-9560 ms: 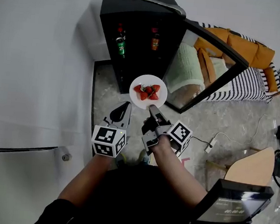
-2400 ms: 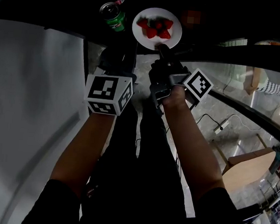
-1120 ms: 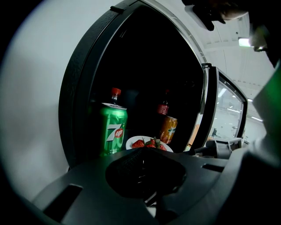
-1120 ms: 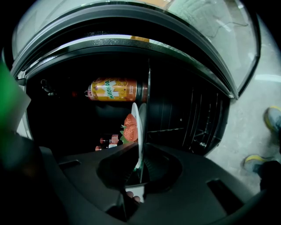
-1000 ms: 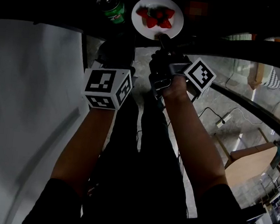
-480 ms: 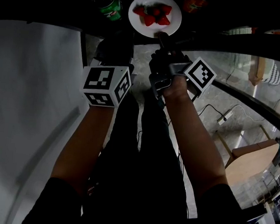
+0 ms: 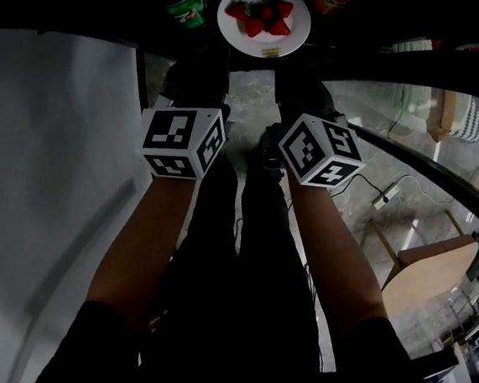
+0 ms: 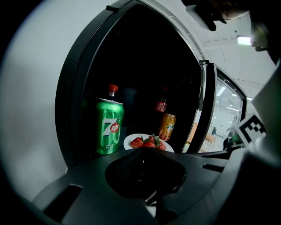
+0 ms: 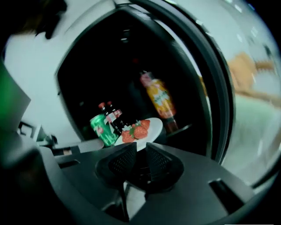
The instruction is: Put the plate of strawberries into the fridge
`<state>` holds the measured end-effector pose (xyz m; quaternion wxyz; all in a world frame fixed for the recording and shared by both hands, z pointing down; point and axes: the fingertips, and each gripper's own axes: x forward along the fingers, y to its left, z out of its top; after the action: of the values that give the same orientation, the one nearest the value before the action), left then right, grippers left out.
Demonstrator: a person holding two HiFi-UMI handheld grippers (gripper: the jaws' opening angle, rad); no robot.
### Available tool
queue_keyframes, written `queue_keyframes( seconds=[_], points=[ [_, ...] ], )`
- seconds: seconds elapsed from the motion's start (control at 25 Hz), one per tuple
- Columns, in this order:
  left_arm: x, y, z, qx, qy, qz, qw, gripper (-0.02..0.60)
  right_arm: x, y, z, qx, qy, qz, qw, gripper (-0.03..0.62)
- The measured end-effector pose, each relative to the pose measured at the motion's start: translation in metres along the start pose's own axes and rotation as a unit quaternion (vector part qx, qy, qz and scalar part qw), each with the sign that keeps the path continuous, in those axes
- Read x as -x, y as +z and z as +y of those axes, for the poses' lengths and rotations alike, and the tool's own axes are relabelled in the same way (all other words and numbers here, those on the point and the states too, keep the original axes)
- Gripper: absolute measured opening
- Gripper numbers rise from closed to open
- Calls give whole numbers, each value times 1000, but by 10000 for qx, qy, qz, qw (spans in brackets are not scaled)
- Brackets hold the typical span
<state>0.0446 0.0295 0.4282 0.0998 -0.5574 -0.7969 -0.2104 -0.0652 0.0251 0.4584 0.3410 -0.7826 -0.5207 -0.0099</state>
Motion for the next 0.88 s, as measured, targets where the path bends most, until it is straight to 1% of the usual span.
queue_keyframes(
  seconds=[0.04, 0.12, 0.28, 0.4, 0.52, 0.64, 0.88],
  points=[
    [0, 0, 0, -17, 5, -2, 10000, 5, 1, 1, 4, 482, -60, -29, 9988, 51],
    [-1, -1, 0, -46, 16, -4, 10000, 5, 0, 0, 9, 1096, -113, -57, 9939, 49],
    [0, -5, 2, -155, 43, 44, 9999, 5, -4, -4, 13, 1837, -245, -96, 9826, 50],
    [0, -7, 2, -268, 47, 62, 9996, 5, -7, -6, 16, 2276, -292, -120, 9733, 50],
    [-1, -10, 2, -294, 36, 82, 9995, 5, -9, -11, 17, 2544, -351, -96, 9664, 51],
    [-2, -12, 4, -295, 36, 95, 9995, 5, -11, -12, 19, 2688, -375, -138, 9624, 51],
    [-4, -12, 7, -289, 33, 117, 9995, 5, -15, -10, 21, 2728, -360, -161, 9613, 49]
  ],
)
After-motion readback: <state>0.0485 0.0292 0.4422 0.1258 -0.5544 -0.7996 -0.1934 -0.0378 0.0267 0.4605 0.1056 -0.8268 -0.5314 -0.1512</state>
